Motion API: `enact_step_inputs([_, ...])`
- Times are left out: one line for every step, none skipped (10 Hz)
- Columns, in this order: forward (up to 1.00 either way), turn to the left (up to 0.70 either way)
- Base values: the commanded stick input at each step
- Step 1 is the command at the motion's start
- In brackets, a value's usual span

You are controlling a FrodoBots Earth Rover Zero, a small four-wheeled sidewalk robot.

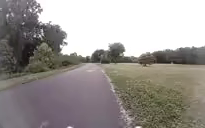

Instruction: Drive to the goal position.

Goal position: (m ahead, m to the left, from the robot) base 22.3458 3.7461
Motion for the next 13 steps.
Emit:
enact_step_inputs([0.70,0.00])
enact_step_inputs([0.70,0.00])
enact_step_inputs([0.70,0.00])
enact_step_inputs([0.70,0.00])
enact_step_inputs([0.70,0.00])
enact_step_inputs([0.70,0.00])
enact_step_inputs([0.70,0.00])
enact_step_inputs([0.70,0.00])
enact_step_inputs([0.70,0.00])
enact_step_inputs([0.70,0.00])
enact_step_inputs([0.70,0.00])
enact_step_inputs([0.70,0.00])
enact_step_inputs([0.70,0.00])
